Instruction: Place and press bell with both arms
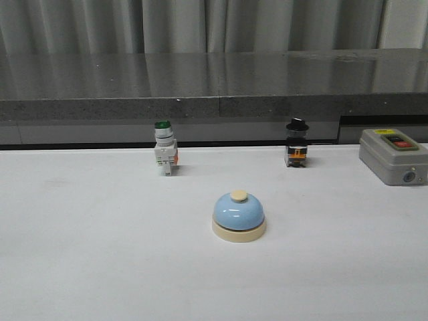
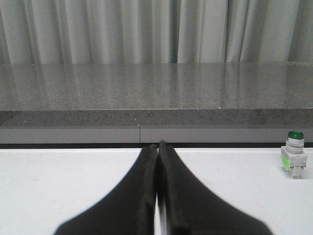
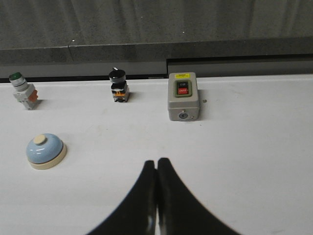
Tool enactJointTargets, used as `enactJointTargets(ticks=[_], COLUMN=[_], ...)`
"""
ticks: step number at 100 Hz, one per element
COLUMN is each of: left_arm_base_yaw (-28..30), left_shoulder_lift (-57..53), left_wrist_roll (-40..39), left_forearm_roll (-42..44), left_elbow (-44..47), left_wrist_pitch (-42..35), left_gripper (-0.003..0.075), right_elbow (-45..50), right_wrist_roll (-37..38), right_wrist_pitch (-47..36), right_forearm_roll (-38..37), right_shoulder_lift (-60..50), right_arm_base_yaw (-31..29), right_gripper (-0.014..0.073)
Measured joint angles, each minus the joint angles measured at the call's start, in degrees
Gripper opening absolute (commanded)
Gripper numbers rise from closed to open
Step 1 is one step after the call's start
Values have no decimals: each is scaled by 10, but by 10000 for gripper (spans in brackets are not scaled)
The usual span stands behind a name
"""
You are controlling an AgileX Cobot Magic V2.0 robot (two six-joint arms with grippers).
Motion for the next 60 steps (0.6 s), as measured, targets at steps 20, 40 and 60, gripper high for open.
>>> enactJointTargets(ticks=[20,40,60], left_arm_base_yaw=[0,0,0], left_shoulder_lift=[0,0,0], left_wrist_roll=[0,0,0], left_forearm_roll=[0,0,0], left_elbow=[0,0,0], left_wrist_pitch=[0,0,0], left_gripper=[-20,-20,-20], right_elbow=[42,134,239], right_wrist_roll=[0,0,0], right_wrist_pitch=[-106,-297,-449], right_forearm_roll=[-40,-43,-43], right_shoulder_lift=[0,0,0], right_arm_base_yaw=[-1,-1,-1], right_gripper=[-60,-60,-60])
